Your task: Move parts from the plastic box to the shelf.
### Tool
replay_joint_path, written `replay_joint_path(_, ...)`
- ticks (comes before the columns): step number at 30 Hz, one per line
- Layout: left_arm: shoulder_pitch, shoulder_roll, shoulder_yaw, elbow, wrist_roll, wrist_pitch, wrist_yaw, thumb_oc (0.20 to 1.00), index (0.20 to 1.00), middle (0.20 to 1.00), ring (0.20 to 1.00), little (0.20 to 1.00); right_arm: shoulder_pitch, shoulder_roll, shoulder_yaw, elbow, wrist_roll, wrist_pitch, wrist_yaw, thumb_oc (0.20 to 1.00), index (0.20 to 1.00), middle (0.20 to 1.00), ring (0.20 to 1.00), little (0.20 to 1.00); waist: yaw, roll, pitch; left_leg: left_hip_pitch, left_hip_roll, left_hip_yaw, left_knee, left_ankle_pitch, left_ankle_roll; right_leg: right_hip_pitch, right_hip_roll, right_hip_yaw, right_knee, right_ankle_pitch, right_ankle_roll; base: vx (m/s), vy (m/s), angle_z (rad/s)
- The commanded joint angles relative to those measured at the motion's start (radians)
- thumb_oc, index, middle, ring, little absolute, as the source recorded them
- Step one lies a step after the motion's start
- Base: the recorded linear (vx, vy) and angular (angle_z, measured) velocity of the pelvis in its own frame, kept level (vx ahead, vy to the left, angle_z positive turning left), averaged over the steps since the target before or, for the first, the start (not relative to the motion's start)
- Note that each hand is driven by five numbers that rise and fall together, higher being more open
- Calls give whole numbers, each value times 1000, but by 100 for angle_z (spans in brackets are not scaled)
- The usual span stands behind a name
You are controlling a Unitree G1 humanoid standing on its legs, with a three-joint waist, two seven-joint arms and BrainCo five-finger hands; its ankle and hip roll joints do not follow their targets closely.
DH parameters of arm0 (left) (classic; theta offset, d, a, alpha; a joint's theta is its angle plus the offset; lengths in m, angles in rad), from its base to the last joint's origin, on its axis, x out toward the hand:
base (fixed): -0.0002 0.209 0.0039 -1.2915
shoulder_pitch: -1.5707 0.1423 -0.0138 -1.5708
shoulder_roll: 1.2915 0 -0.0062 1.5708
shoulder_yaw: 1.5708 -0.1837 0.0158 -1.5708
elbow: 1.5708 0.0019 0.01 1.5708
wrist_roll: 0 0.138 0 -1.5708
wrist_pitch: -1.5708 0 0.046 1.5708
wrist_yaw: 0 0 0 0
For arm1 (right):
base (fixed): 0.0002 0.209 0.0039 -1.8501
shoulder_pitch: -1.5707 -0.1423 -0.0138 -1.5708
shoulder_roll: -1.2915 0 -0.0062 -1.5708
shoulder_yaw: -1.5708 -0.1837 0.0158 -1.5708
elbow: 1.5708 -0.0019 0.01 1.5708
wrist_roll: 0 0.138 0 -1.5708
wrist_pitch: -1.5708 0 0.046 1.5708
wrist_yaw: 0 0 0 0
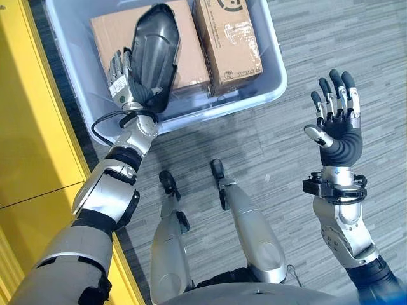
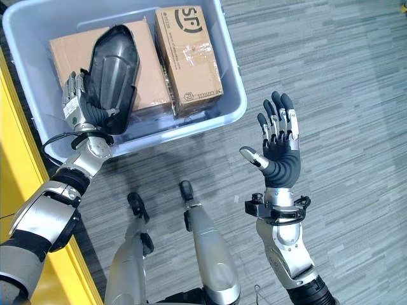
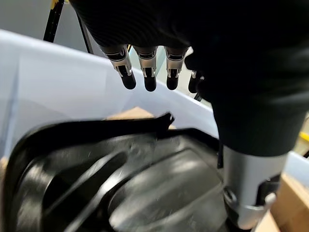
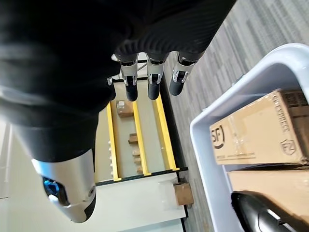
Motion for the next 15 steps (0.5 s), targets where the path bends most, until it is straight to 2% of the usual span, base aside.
replay_joint_path(1,-69,36,48,36,-39,-4,9,1000,1000,1000,1000,1000,1,-47,-63,-66,12,-89,-1,1000,1000,1000,1000,1000,-4,-16,0,119,131,-12,118,-125,-86,-1,-67,34,-104,114,149,0,0,0)
replay_joint_path(12,-97,44,118,69,-172,-25,34,1000,1000,1000,1000,1000,11,-60,-56,-79,12,-88,-9,1000,1000,1000,1000,1000,-7,-21,13,68,133,-9,135,-125,-84,-58,-61,37,-84,114,146,0,0,0)
replay_joint_path(15,-91,38,111,55,-156,-28,48,1000,1000,1000,1000,1000,21,-63,-61,-87,2,-89,-14,1000,1000,1000,1000,1000,-5,-19,13,62,132,-10,136,-125,-84,-64,-59,38,-83,114,146,0,0,0)
